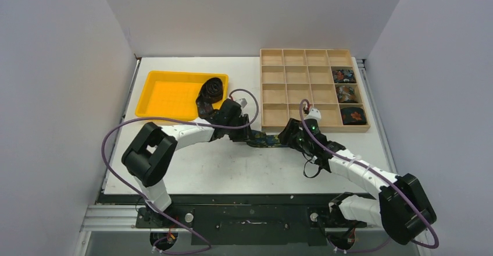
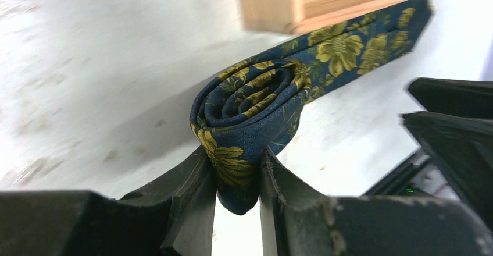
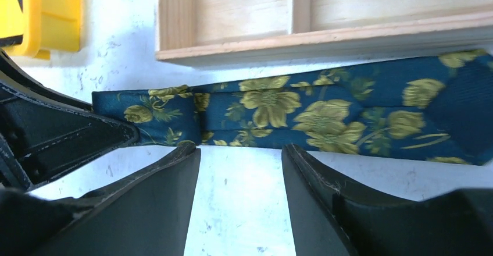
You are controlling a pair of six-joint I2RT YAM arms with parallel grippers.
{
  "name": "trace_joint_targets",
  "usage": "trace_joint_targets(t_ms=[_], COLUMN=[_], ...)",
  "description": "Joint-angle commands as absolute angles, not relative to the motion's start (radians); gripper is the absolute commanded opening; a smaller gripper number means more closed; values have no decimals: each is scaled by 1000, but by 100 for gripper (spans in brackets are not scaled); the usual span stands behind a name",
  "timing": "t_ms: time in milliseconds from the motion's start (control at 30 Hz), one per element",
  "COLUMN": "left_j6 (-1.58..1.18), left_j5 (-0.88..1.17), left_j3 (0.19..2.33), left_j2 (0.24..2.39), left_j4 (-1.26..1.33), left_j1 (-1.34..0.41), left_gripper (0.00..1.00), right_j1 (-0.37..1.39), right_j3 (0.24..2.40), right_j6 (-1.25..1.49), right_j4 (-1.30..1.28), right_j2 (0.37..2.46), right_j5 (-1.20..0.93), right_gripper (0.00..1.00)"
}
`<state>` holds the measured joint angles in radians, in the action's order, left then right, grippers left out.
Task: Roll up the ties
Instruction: Roll the tie at the center of the board.
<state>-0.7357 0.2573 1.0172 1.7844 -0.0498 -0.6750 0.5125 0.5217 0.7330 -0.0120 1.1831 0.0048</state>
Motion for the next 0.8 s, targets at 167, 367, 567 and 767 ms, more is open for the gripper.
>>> trace_joint_targets(t_ms=[167, 367, 567, 767], left_j6=[-548, -544, -565, -618], left_j5=[-142, -323, -510, -689], left_j3=[1076, 1099, 1166, 1255], left_j2=[1668, 1618, 1607, 1702], left_j4=[-615, -769, -924, -1063], left_j1=[-684, -694, -747, -807], left_gripper=[0, 0, 0, 0], right_j1=[603, 605, 606, 609], right_j3=[493, 448, 408, 384], right_j6=[728, 721, 724, 729], right_j4=[-93, -135, -137, -129], right_j2=[1075, 990, 944, 932], right_j5=[118, 131, 120, 96], right_gripper=[55, 56, 56, 57])
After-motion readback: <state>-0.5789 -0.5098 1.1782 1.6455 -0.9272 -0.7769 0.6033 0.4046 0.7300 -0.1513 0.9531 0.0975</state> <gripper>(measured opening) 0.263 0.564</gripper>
